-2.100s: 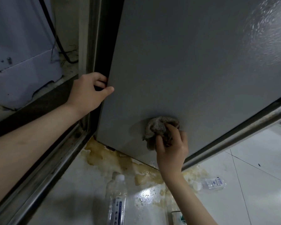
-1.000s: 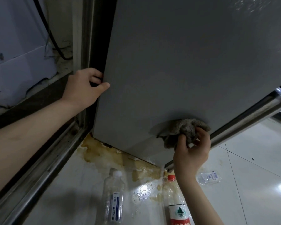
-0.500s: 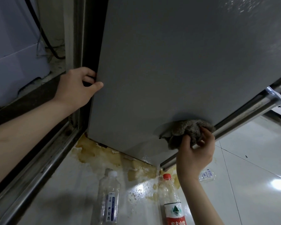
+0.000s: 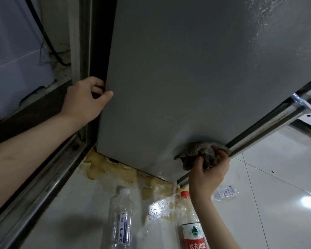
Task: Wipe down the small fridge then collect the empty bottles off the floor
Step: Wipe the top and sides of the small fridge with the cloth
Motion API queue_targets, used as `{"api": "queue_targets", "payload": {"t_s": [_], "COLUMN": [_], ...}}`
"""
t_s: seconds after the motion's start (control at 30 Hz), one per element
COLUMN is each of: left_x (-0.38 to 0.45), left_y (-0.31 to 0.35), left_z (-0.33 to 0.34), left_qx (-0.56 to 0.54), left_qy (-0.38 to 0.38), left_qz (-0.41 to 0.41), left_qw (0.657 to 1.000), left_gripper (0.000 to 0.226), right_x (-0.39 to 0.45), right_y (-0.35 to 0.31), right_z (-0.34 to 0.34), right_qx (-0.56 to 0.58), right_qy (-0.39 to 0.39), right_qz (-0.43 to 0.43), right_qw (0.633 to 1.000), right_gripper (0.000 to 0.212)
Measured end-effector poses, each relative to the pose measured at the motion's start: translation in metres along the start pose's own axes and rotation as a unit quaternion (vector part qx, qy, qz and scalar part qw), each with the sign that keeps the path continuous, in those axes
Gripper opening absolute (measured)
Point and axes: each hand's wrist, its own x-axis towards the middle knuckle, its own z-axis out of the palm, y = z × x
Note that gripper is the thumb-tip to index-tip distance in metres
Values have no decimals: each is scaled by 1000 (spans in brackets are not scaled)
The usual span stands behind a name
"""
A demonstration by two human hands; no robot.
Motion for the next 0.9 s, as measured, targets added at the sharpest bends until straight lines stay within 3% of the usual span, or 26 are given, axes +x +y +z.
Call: {"api": "queue_targets", "payload": {"t_s": [0.37,0.9], "left_x": [-2,1], "left_y": [-1,-5], "left_z": [5,4], "left_qx": [-8,-3], "left_qy": [17,15], "left_qz": [-5,10], "left_qw": [1000,1000], "left_gripper": [31,26], "right_x": [-29,-29], "right_y": [5,19], "right_z": [26,22], "right_qx": [-75,-84], "right_qy": [-109,-93], "right_qz": [-29,7], "right_qw": [991,992], "right_gripper": [41,39]}}
